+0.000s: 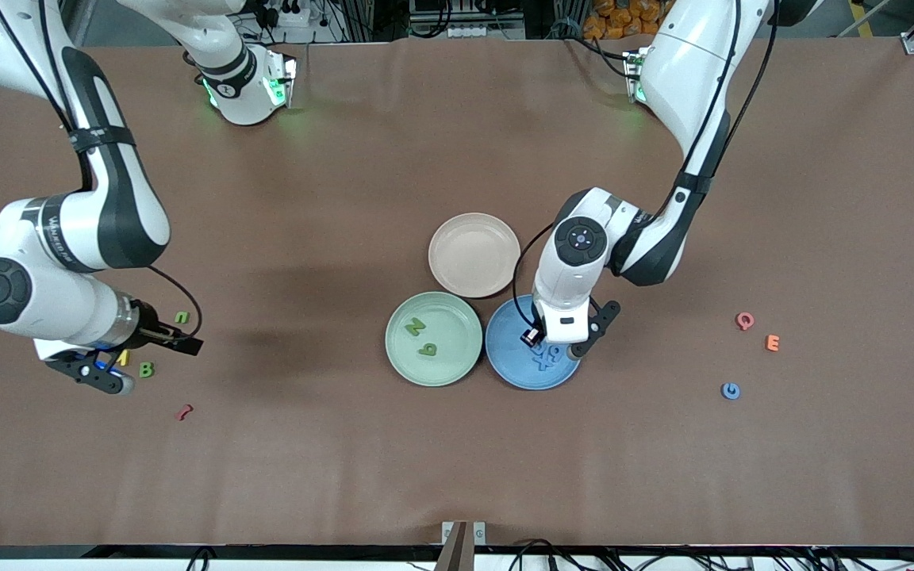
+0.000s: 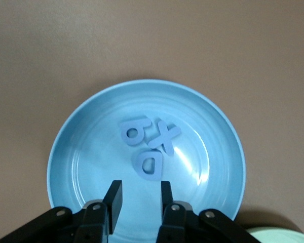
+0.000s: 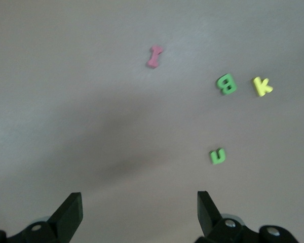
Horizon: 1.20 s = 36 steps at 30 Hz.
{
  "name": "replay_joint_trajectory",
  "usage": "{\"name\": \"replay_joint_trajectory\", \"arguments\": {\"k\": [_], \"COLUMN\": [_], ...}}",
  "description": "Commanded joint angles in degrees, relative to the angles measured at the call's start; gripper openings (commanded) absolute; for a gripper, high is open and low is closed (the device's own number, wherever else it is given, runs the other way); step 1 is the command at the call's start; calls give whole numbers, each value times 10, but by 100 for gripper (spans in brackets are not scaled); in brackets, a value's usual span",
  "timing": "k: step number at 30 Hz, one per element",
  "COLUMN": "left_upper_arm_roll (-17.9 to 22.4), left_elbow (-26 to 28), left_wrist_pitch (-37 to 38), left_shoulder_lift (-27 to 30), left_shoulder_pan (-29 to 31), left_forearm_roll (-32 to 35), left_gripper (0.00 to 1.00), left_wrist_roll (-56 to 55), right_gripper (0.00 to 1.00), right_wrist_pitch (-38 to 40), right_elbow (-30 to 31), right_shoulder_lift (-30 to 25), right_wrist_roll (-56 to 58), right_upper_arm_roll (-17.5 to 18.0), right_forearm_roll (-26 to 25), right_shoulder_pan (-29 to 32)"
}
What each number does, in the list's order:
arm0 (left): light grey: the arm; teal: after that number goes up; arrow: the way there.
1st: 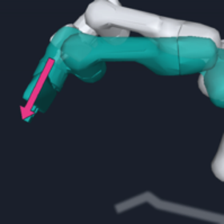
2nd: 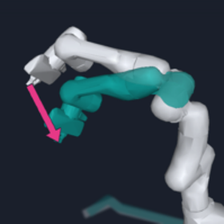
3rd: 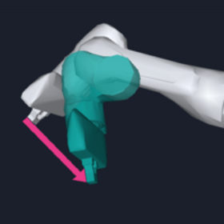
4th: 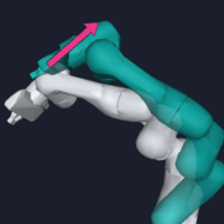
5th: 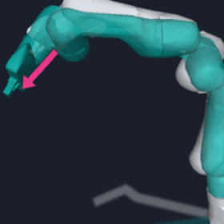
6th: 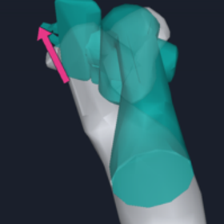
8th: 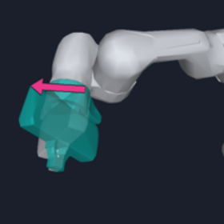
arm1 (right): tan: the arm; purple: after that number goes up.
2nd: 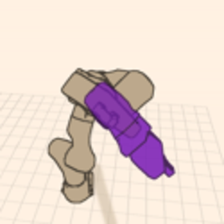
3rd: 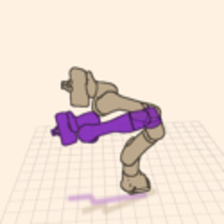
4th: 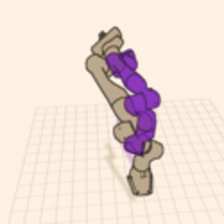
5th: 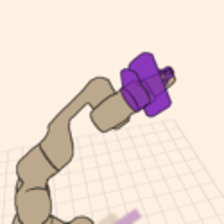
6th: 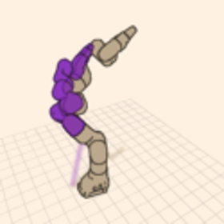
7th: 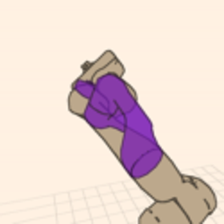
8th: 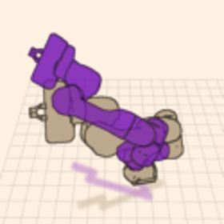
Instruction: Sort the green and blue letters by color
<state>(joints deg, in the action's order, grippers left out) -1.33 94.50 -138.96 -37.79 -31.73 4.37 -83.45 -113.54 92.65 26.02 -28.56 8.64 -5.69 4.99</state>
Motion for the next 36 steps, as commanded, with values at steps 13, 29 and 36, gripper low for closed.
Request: {"name": "replay_joint_trajectory", "arguments": {"k": [13,29,36], "left_upper_arm_roll": [10,8,8], "left_elbow": [-3,-2,-7], "left_wrist_pitch": [2,3,2], "left_shoulder_lift": [-6,-4,-25], "left_shoulder_pan": [-4,188,251], "left_forearm_roll": [28,35,35], "left_gripper": [100,100,100], "left_wrist_roll": [25,225,310], "right_gripper": [97,91,79], "right_wrist_pitch": [-130,-251,-252], "right_elbow": [72,62,34], "right_shoulder_lift": [5,98,126], "right_wrist_roll": [49,99,177], "right_upper_arm_roll": [-70,-69,-69], "right_forearm_roll": [-3,-3,-5], "right_shoulder_pan": [19,55,60]}}
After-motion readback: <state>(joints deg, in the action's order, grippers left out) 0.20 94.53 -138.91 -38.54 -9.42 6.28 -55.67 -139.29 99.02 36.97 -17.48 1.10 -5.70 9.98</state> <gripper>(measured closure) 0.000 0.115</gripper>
